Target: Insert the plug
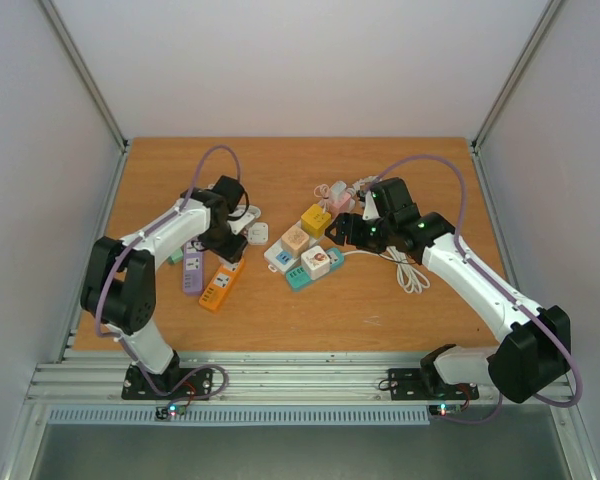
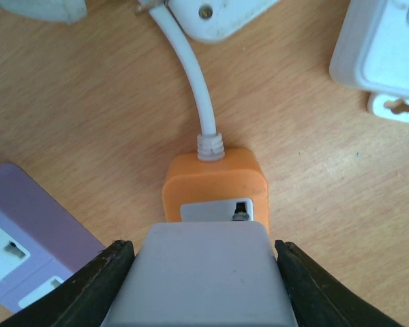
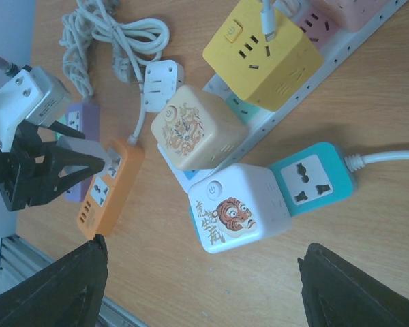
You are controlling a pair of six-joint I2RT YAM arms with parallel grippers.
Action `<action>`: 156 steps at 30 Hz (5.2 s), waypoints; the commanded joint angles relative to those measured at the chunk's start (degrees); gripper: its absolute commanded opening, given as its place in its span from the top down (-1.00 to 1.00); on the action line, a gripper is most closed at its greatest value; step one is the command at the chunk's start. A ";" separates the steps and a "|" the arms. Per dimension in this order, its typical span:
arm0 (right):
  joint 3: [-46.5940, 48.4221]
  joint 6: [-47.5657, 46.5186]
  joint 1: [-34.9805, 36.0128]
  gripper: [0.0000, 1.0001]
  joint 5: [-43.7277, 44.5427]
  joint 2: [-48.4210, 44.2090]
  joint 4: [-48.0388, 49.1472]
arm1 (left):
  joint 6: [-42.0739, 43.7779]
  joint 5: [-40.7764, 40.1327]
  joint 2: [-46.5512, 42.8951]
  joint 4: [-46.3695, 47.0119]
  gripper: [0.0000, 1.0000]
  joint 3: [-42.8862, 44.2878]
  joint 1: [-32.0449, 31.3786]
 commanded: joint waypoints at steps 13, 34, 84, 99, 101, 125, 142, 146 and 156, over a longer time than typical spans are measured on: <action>-0.60 -0.96 0.33 -0.56 -0.28 -0.96 0.94 | -7.39 1.16 2.11 5.83 0.25 -3.56 -4.24; -0.08 -0.63 0.33 -0.57 0.01 -1.04 0.50 | -23.72 -8.64 1.89 8.44 0.03 -5.29 -10.94; 0.82 1.26 0.32 -0.55 1.87 0.42 -2.57 | -34.83 -9.98 24.07 12.16 -0.33 25.20 -6.55; 0.85 0.89 0.31 -0.54 2.05 0.76 -2.40 | -35.06 -6.62 28.67 9.45 -0.38 25.17 -6.36; 0.93 0.99 0.32 -0.55 2.04 0.78 -2.40 | -35.47 -7.03 28.86 9.21 -0.38 25.09 -6.34; 0.68 -1.23 0.52 -0.54 1.70 -0.30 -1.03 | -35.80 -7.81 10.68 15.75 -0.02 18.51 -6.39; 5.61 -4.94 15.23 -0.61 5.61 0.35 9.74 | -54.13 6.66 -23.58 28.16 0.00 -3.14 -6.21; 9.63 -5.39 19.24 -0.59 6.21 4.67 10.74 | -60.38 14.29 -29.51 31.72 -0.06 -8.00 -4.30; 20.87 -7.73 25.58 -0.48 9.27 16.89 15.65 | -69.07 18.56 -38.61 33.11 -0.06 -13.76 -0.50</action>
